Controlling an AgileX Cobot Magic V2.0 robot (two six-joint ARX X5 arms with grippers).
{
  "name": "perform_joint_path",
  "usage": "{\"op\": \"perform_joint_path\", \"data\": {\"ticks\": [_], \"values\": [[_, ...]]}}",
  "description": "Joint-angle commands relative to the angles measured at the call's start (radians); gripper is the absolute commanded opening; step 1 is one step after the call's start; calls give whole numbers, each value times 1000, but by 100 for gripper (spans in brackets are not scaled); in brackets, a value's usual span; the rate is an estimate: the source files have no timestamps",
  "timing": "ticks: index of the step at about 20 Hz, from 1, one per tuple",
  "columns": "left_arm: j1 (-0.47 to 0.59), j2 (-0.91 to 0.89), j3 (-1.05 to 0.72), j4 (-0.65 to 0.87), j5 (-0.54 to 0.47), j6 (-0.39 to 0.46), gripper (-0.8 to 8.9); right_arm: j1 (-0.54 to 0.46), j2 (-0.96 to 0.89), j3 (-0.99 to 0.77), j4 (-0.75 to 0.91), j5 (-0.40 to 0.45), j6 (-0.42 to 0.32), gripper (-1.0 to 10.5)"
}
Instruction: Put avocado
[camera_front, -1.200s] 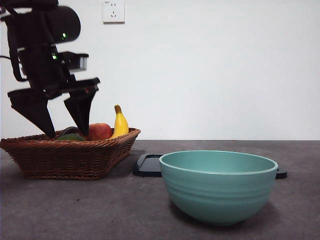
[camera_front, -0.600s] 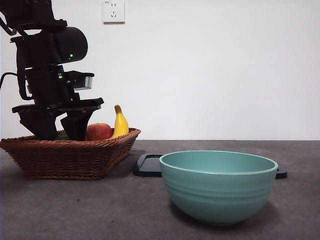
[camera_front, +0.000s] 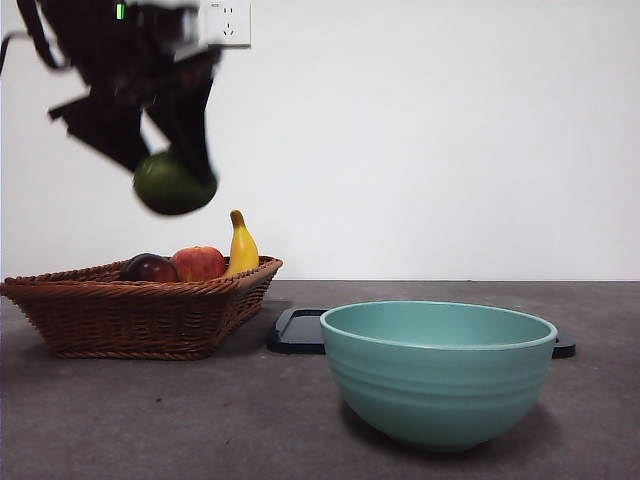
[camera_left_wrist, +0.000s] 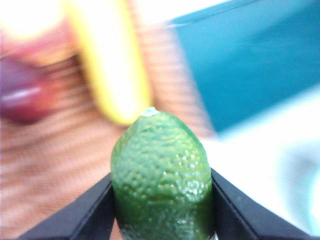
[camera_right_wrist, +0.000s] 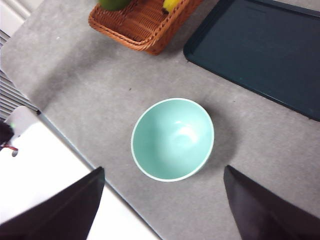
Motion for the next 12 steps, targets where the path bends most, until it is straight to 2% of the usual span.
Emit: {"op": "perform_joint_path", "data": {"ticks": [1, 3, 7, 9, 12], "values": [[-80, -30, 18, -30, 51, 16, 206, 5, 6, 19, 6, 18, -3, 382], [-166, -41, 18, -34, 84, 16, 206, 5, 6, 19, 6, 20, -3, 383], [-333, 2, 18, -5, 84, 16, 206, 4, 6, 19, 6, 33, -3, 382], [-389, 37, 18, 26, 83, 16, 206, 4, 5, 19, 5, 65, -3, 382], [-454, 105, 18, 77, 82, 16, 206, 4, 3, 19, 5, 66, -3, 383]]}}
